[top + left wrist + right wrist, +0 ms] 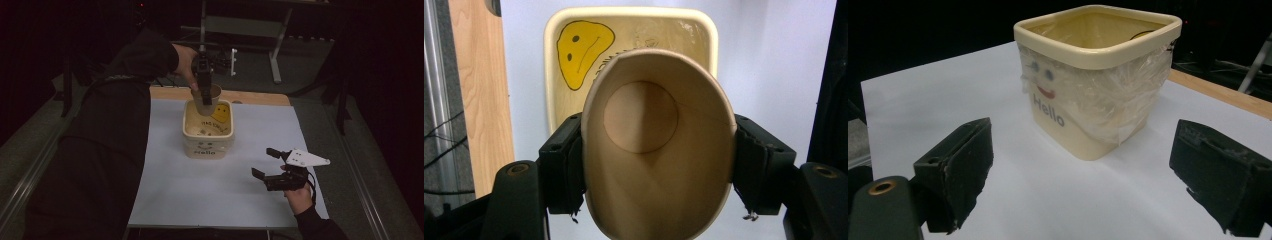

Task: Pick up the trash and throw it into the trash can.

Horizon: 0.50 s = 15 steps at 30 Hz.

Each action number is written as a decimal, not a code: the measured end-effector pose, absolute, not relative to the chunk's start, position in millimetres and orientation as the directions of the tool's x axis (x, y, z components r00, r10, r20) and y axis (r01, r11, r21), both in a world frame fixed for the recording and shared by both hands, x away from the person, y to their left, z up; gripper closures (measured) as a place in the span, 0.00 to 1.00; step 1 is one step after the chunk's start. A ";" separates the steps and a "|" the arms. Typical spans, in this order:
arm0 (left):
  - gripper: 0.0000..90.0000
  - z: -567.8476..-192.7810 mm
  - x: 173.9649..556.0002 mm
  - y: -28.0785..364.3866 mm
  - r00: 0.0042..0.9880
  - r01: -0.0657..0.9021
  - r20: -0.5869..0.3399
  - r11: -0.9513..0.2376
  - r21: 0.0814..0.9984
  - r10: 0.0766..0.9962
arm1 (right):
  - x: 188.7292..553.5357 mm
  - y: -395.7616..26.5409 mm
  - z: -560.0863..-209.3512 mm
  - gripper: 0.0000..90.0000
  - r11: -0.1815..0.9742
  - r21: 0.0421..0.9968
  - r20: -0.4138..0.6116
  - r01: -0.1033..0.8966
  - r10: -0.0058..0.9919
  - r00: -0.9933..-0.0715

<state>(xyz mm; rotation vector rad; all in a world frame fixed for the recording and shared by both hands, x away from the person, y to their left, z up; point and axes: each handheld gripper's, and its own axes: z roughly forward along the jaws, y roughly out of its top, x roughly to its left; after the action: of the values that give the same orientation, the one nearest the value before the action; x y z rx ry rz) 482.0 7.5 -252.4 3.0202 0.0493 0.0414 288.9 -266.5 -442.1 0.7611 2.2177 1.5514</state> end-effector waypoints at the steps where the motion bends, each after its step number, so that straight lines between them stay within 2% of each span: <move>1: 0.37 -252.4 482.0 7.5 0.999 0.031 0.025 -0.992 0.121 0.034 | 288.9 -266.5 -442.1 0.11 0.265 0.935 0.035 0.237 0.594 -0.803; 12: 0.35 -259.5 484.7 1.7 0.999 0.019 0.027 -0.993 0.120 0.022 | 288.6 -265.7 -442.6 0.11 0.268 0.933 0.040 0.242 0.590 -0.806; 15: 0.30 -261.6 485.4 0.9 0.999 0.026 0.033 -0.992 0.120 0.030 | 288.6 -265.6 -442.6 0.11 0.268 0.933 0.039 0.241 0.589 -0.807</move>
<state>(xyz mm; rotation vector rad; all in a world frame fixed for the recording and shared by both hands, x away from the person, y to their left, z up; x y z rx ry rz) 485.4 0.9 -261.6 3.0210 0.0425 0.0522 288.6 -265.6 -442.6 0.7597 2.2288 1.5518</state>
